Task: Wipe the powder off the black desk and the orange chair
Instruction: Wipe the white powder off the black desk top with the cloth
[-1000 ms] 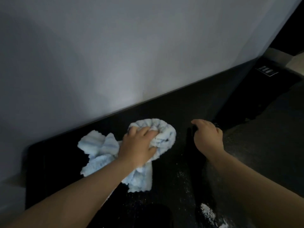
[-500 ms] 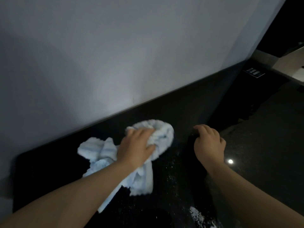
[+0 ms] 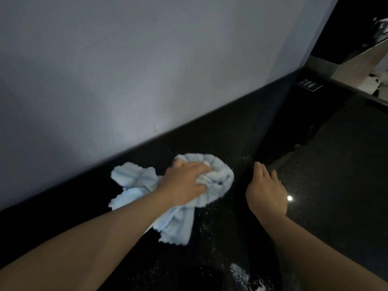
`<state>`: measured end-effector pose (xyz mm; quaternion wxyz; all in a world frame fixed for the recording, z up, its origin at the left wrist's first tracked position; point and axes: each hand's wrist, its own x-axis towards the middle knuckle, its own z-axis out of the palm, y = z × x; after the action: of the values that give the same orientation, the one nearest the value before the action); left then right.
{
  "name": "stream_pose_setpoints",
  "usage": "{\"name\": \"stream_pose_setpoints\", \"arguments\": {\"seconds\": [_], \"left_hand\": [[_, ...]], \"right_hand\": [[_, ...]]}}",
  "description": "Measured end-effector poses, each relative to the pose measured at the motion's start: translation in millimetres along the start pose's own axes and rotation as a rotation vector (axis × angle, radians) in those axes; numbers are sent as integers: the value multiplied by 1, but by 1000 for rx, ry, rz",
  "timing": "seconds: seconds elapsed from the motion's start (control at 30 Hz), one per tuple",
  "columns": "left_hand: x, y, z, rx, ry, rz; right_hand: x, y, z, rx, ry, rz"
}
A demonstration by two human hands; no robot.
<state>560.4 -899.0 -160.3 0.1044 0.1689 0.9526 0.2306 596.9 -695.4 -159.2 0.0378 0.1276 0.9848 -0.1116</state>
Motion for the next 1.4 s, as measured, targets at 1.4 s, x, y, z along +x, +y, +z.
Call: {"name": "stream_pose_setpoints", "arguments": {"seconds": [1.4], "left_hand": [[-1,57,-6,-42,-436,201]], "right_hand": [[-5,51,-23,956,61,111]]}}
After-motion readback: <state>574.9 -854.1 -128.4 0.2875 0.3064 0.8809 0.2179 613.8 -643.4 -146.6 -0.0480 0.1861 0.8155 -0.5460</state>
